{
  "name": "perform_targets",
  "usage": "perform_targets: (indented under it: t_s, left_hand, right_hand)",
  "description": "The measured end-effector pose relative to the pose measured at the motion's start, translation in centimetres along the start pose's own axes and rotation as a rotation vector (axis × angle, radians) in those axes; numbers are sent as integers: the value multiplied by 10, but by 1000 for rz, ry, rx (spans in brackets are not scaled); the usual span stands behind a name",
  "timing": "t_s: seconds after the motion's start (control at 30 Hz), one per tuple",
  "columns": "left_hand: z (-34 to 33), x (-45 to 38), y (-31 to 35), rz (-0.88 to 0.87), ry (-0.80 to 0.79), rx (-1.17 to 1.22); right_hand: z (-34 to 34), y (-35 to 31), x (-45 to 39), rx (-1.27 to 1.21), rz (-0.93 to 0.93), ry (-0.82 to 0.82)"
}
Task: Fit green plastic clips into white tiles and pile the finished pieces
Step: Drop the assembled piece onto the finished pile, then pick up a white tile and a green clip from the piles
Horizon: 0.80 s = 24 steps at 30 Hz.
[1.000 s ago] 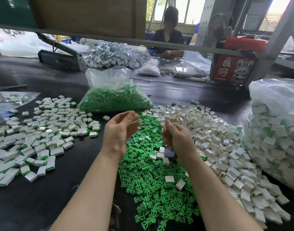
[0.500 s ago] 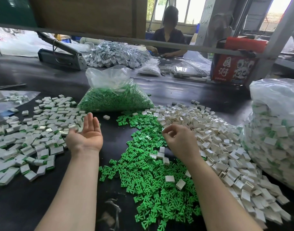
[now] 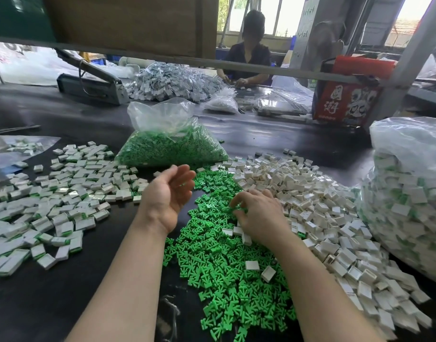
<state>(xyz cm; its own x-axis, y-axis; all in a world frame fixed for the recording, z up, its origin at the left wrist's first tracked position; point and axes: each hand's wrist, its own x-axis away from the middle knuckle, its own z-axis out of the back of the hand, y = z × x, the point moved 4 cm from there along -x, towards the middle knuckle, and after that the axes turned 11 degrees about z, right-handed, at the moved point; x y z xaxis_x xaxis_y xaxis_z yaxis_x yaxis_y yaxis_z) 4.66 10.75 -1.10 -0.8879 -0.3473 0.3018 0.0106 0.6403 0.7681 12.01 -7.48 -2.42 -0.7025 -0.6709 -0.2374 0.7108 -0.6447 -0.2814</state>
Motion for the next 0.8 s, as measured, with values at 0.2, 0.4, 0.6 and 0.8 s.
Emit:
perform_targets:
  t_s: [0.2, 0.4, 0.6, 0.8]
  left_hand:
    - [-21, 2, -23, -6, 18, -598]
    - [-38, 6, -37, -63, -54, -833]
    - [-43, 9, -32, -160, -60, -607]
    - [-48, 11, -30, -250, -78, -1013]
  right_hand:
    - [4, 0, 0, -30, -2, 73]
    - [21, -3, 3, -352, -6, 267]
    - [29, -3, 0, -523, 40, 324]
    - [26, 3, 3, -757, -52, 376]
